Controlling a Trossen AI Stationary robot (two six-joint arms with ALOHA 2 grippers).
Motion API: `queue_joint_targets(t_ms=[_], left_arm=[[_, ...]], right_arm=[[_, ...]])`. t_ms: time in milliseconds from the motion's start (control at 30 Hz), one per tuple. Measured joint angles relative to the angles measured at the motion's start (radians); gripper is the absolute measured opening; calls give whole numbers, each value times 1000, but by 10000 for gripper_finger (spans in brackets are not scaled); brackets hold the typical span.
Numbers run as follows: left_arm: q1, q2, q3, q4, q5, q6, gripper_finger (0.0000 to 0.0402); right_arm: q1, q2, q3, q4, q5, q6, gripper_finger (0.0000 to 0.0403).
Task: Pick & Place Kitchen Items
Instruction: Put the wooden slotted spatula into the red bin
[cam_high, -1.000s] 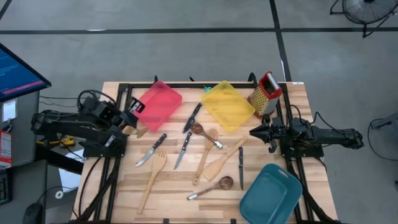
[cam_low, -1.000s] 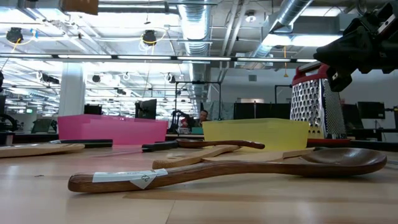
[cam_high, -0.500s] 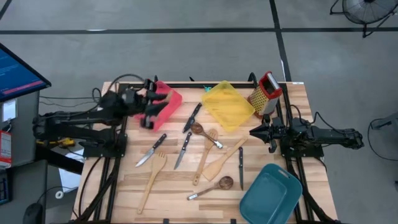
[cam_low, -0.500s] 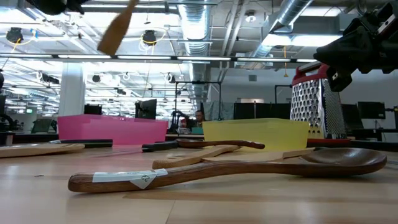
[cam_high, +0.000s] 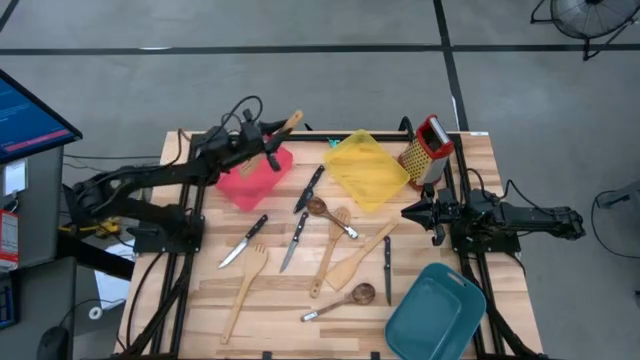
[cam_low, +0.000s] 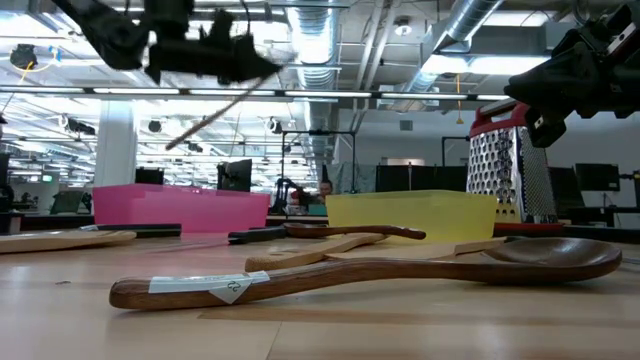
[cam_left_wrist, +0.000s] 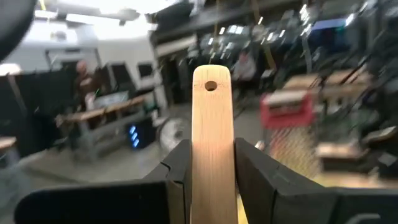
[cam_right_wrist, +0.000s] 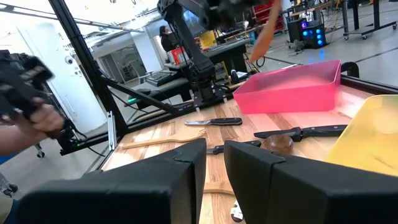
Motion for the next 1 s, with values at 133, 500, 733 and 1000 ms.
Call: queue_joint_targets(t_ms=[133, 500, 733, 1000], left_arm=[[76, 93, 0, -2, -27, -6, 74], [217, 255, 0, -4, -22, -107, 74], [237, 279, -40, 15, 30, -117, 74], [246, 277, -128, 147, 27, -117, 74]], right_arm=[[0, 0, 0, 0, 0, 0, 72], [0, 0, 0, 0, 0, 0, 72], [0, 0, 0, 0, 0, 0, 72], [0, 0, 0, 0, 0, 0, 72]])
